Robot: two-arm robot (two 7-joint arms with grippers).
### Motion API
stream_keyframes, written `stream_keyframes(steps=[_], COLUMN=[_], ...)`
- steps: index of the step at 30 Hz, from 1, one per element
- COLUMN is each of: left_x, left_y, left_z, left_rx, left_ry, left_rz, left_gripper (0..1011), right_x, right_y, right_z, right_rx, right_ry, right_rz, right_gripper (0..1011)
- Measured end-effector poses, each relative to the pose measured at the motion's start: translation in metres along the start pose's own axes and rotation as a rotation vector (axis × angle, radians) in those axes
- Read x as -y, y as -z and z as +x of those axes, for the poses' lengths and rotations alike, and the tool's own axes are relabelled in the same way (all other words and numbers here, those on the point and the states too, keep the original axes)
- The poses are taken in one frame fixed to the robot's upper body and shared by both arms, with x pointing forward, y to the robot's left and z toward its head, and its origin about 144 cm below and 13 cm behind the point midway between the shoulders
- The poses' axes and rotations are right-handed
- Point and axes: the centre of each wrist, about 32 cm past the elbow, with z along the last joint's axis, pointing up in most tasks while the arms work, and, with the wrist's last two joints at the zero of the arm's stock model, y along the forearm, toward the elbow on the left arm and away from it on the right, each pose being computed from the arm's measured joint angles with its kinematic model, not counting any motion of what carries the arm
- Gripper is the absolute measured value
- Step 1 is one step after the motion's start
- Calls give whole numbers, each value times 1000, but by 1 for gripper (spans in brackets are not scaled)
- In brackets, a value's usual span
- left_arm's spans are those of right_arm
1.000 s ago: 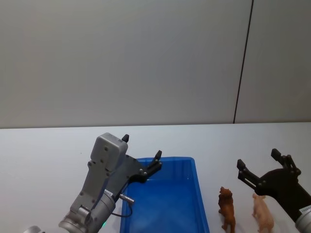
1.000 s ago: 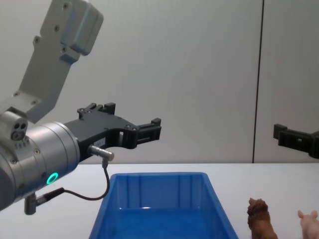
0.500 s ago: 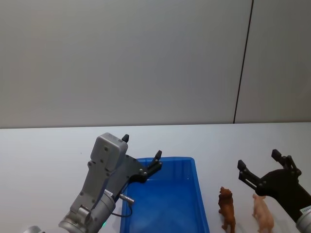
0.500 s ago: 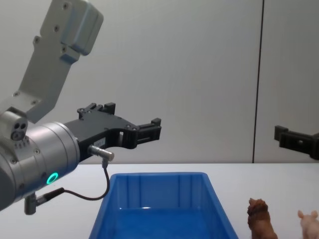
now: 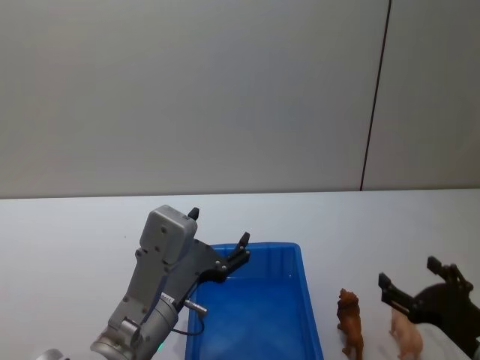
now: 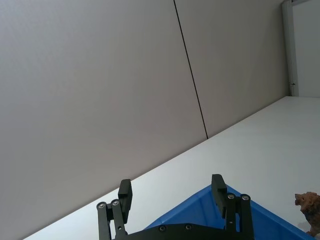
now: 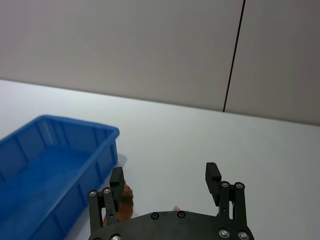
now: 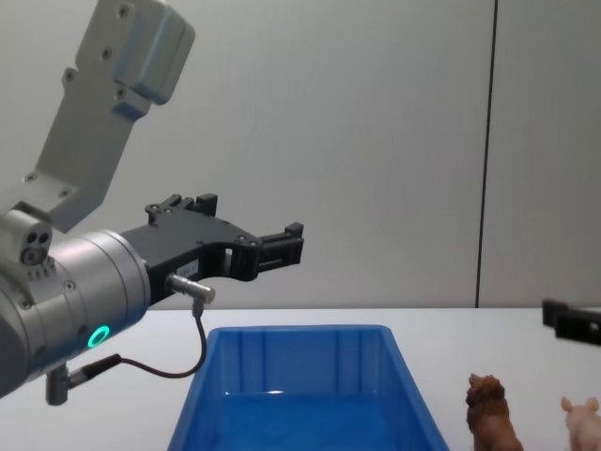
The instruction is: Pick up the two dolls from the table and place them into the box.
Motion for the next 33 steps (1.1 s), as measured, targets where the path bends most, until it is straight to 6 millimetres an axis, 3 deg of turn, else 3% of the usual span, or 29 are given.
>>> stream_keyframes(steps=[16,30,33], left_x=[0,0,0], left_y=[0,0,0], left_z=[0,0,0], left_rx=[0,0,0], left_ry=[0,0,0], left_rz=[0,0,0], left_gripper=[1001,1001,1001], right_x=[11,1,-2], right_y=[19,40,43], right_z=[16,14,13], right_rx=[-10,-39,-48], right_ry=[-47,-60,-56], right_rz=[-180,-292,-305], right_gripper=[1001,999,912])
